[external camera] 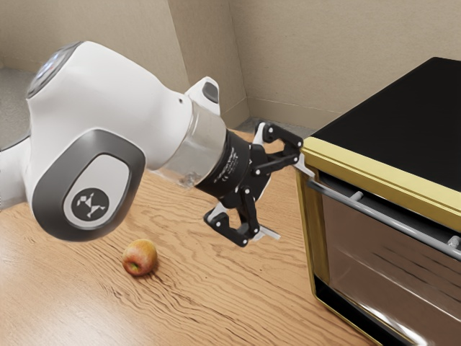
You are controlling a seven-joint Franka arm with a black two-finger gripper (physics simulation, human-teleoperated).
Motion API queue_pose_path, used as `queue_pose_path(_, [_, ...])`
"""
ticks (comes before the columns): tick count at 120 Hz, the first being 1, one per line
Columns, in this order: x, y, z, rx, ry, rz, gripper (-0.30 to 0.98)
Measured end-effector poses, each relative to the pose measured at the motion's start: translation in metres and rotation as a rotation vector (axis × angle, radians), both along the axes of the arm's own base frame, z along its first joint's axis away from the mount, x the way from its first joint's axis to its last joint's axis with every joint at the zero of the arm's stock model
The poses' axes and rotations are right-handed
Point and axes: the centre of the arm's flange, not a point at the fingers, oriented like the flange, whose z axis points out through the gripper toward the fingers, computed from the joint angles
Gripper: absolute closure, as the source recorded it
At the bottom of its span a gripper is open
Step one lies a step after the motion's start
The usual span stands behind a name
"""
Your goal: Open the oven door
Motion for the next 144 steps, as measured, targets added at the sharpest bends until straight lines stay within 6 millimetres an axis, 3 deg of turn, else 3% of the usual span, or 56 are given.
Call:
queue_pose_path(38, [0.003, -0.002, -0.005, -0.081, 0.015, 0.109, 0.00])
queue_pose_path(58, [-0.009, -0.015, -0.006, -0.103, 0.022, 0.117, 0.00])
queue_pose_path(98, [-0.010, -0.022, -0.009, -0.132, 0.041, 0.157, 0.00])
queue_pose_path(126, [-0.010, -0.022, -0.024, -0.126, 0.067, 0.179, 0.00])
queue_pose_path(144, [-0.035, -0.015, -0.037, -0.090, 0.068, 0.201, 0.00])
